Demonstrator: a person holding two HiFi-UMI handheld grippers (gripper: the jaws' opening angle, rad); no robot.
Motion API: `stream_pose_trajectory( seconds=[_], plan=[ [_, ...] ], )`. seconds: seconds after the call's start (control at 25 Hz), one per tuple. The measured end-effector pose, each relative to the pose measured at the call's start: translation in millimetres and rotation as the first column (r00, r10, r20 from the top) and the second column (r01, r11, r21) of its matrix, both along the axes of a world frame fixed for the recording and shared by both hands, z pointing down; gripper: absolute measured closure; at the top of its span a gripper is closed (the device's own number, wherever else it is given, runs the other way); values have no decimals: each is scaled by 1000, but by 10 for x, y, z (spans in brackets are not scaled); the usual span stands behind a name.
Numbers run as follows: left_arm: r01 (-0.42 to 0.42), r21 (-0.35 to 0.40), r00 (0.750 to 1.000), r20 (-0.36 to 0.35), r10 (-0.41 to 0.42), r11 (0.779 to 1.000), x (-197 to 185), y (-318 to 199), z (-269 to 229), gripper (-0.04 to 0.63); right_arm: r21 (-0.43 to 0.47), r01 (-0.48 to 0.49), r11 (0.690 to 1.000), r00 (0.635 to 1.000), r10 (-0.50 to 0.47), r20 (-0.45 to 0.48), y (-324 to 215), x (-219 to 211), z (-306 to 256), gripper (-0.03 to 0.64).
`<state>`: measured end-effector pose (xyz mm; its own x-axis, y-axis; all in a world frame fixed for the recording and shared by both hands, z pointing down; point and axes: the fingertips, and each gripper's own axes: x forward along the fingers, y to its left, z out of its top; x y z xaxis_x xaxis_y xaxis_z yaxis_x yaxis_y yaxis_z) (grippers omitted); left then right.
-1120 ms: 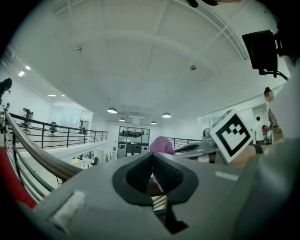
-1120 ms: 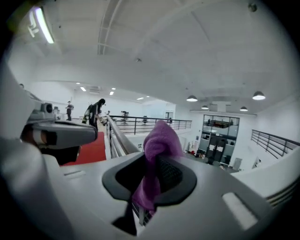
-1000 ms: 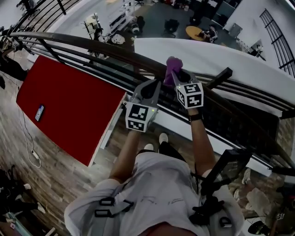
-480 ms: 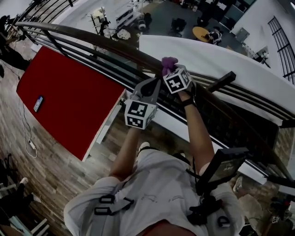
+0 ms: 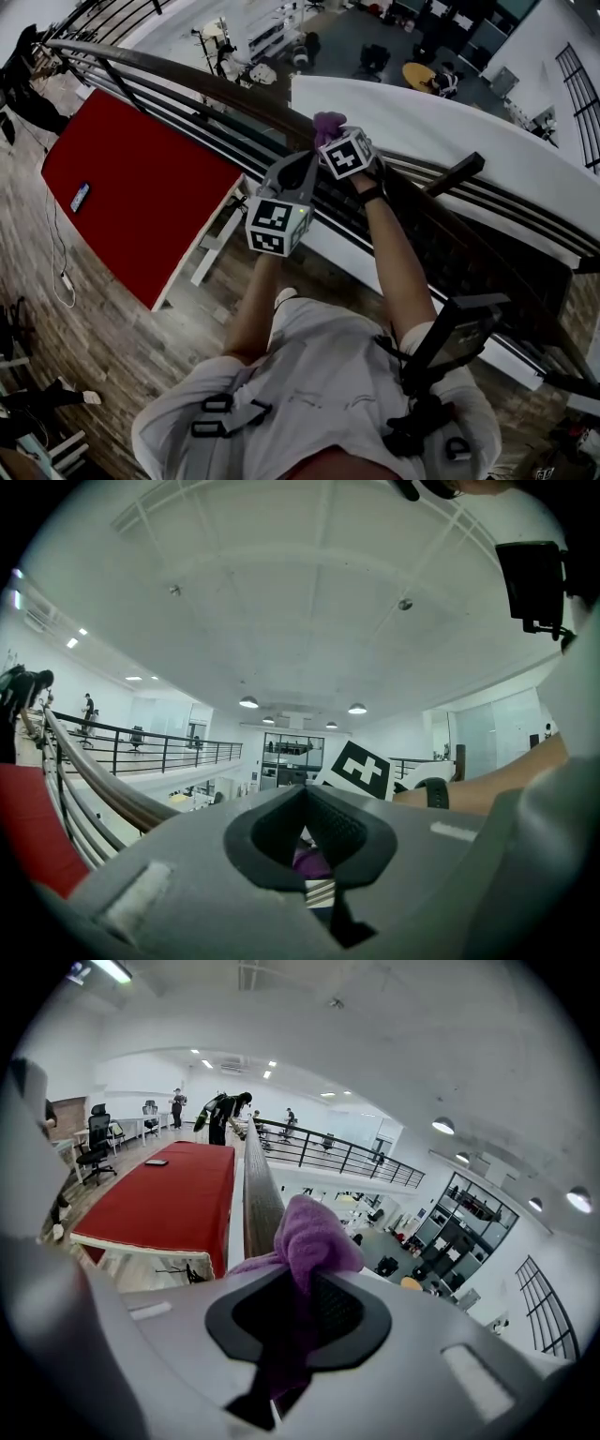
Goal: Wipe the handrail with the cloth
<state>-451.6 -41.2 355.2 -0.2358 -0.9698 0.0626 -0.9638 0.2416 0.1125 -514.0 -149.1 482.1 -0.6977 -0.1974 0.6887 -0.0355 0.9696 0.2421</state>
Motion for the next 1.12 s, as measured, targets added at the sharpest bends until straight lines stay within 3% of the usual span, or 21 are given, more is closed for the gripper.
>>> stream_pose_trajectory(
  seconds=[0.4, 0.8, 1.12],
  plan=[
    [-5, 7, 999, 38, 4, 1000, 243, -181, -131, 595, 12, 12, 1000, 1000, -12, 11, -65, 363, 2, 561],
    [-21, -29, 999, 33, 22, 999, 435, -205, -39, 595, 11, -26, 1000, 999, 25, 38, -186, 683, -44, 561],
    [-97, -46, 994, 36, 99, 994, 781, -450, -35, 595, 1, -83, 997, 996, 83, 43, -372, 1156, -68, 561]
  ],
)
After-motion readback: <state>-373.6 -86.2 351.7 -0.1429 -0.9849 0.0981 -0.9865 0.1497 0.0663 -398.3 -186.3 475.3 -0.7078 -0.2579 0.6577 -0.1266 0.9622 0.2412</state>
